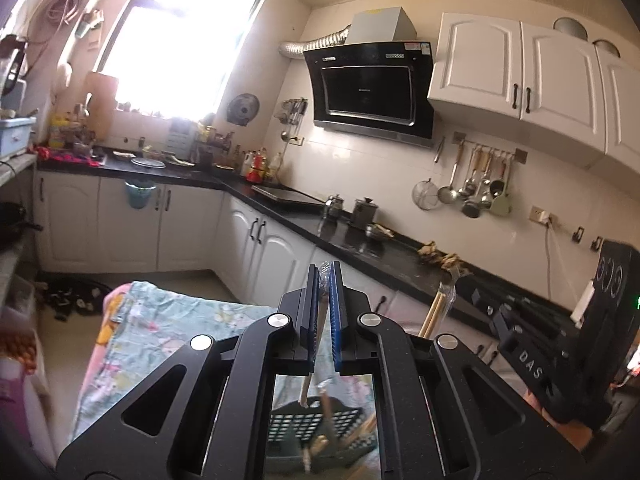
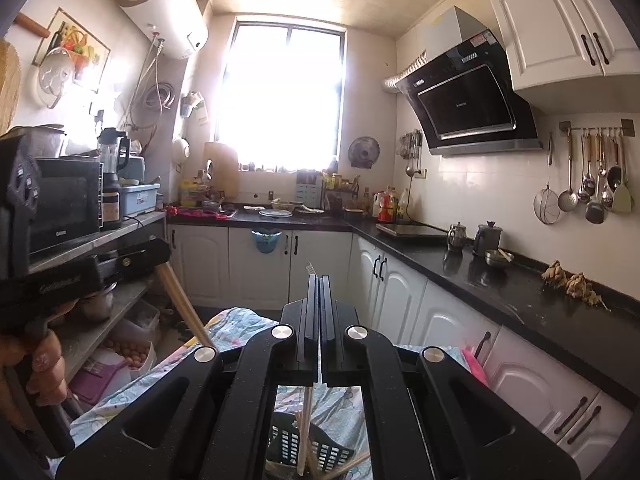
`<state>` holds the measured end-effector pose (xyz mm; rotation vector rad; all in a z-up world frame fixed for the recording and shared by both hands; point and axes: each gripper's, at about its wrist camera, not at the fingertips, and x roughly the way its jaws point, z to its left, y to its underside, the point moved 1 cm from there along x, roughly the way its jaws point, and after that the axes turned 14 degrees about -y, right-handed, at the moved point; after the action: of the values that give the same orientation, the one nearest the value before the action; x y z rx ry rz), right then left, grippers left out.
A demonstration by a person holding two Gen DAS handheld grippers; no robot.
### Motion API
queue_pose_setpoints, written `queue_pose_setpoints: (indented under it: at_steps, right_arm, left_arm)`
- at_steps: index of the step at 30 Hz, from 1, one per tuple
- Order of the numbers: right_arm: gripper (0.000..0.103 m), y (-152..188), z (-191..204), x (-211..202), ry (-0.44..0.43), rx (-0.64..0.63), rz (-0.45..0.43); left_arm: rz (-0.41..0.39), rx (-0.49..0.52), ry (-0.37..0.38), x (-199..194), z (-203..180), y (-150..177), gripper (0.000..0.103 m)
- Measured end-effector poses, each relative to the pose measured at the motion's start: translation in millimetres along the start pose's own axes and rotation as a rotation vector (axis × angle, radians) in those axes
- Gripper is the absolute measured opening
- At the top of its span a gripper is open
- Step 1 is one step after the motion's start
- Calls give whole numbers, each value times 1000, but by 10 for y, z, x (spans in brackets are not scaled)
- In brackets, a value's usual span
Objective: Organize utensils
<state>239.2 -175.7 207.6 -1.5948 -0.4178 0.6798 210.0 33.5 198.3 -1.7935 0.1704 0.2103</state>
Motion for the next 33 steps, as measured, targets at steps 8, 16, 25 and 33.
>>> queue_pose_setpoints:
  at_steps: [8,16,25,33]
  right_arm:
    - [1,83,19,242,-7,20,15]
    - [1,319,54,464,-31,36,62]
    - [1,638,105,653,-33,51,147]
    - [4,814,99,640,-39,94,194]
  left_arm:
    - [30,24,-36,126,109,191,3]
    - [74,21,-52,269,205,419,3]
    - [144,11,-45,446,274,710,3]
    - [211,-11,-47,535,344,902,33]
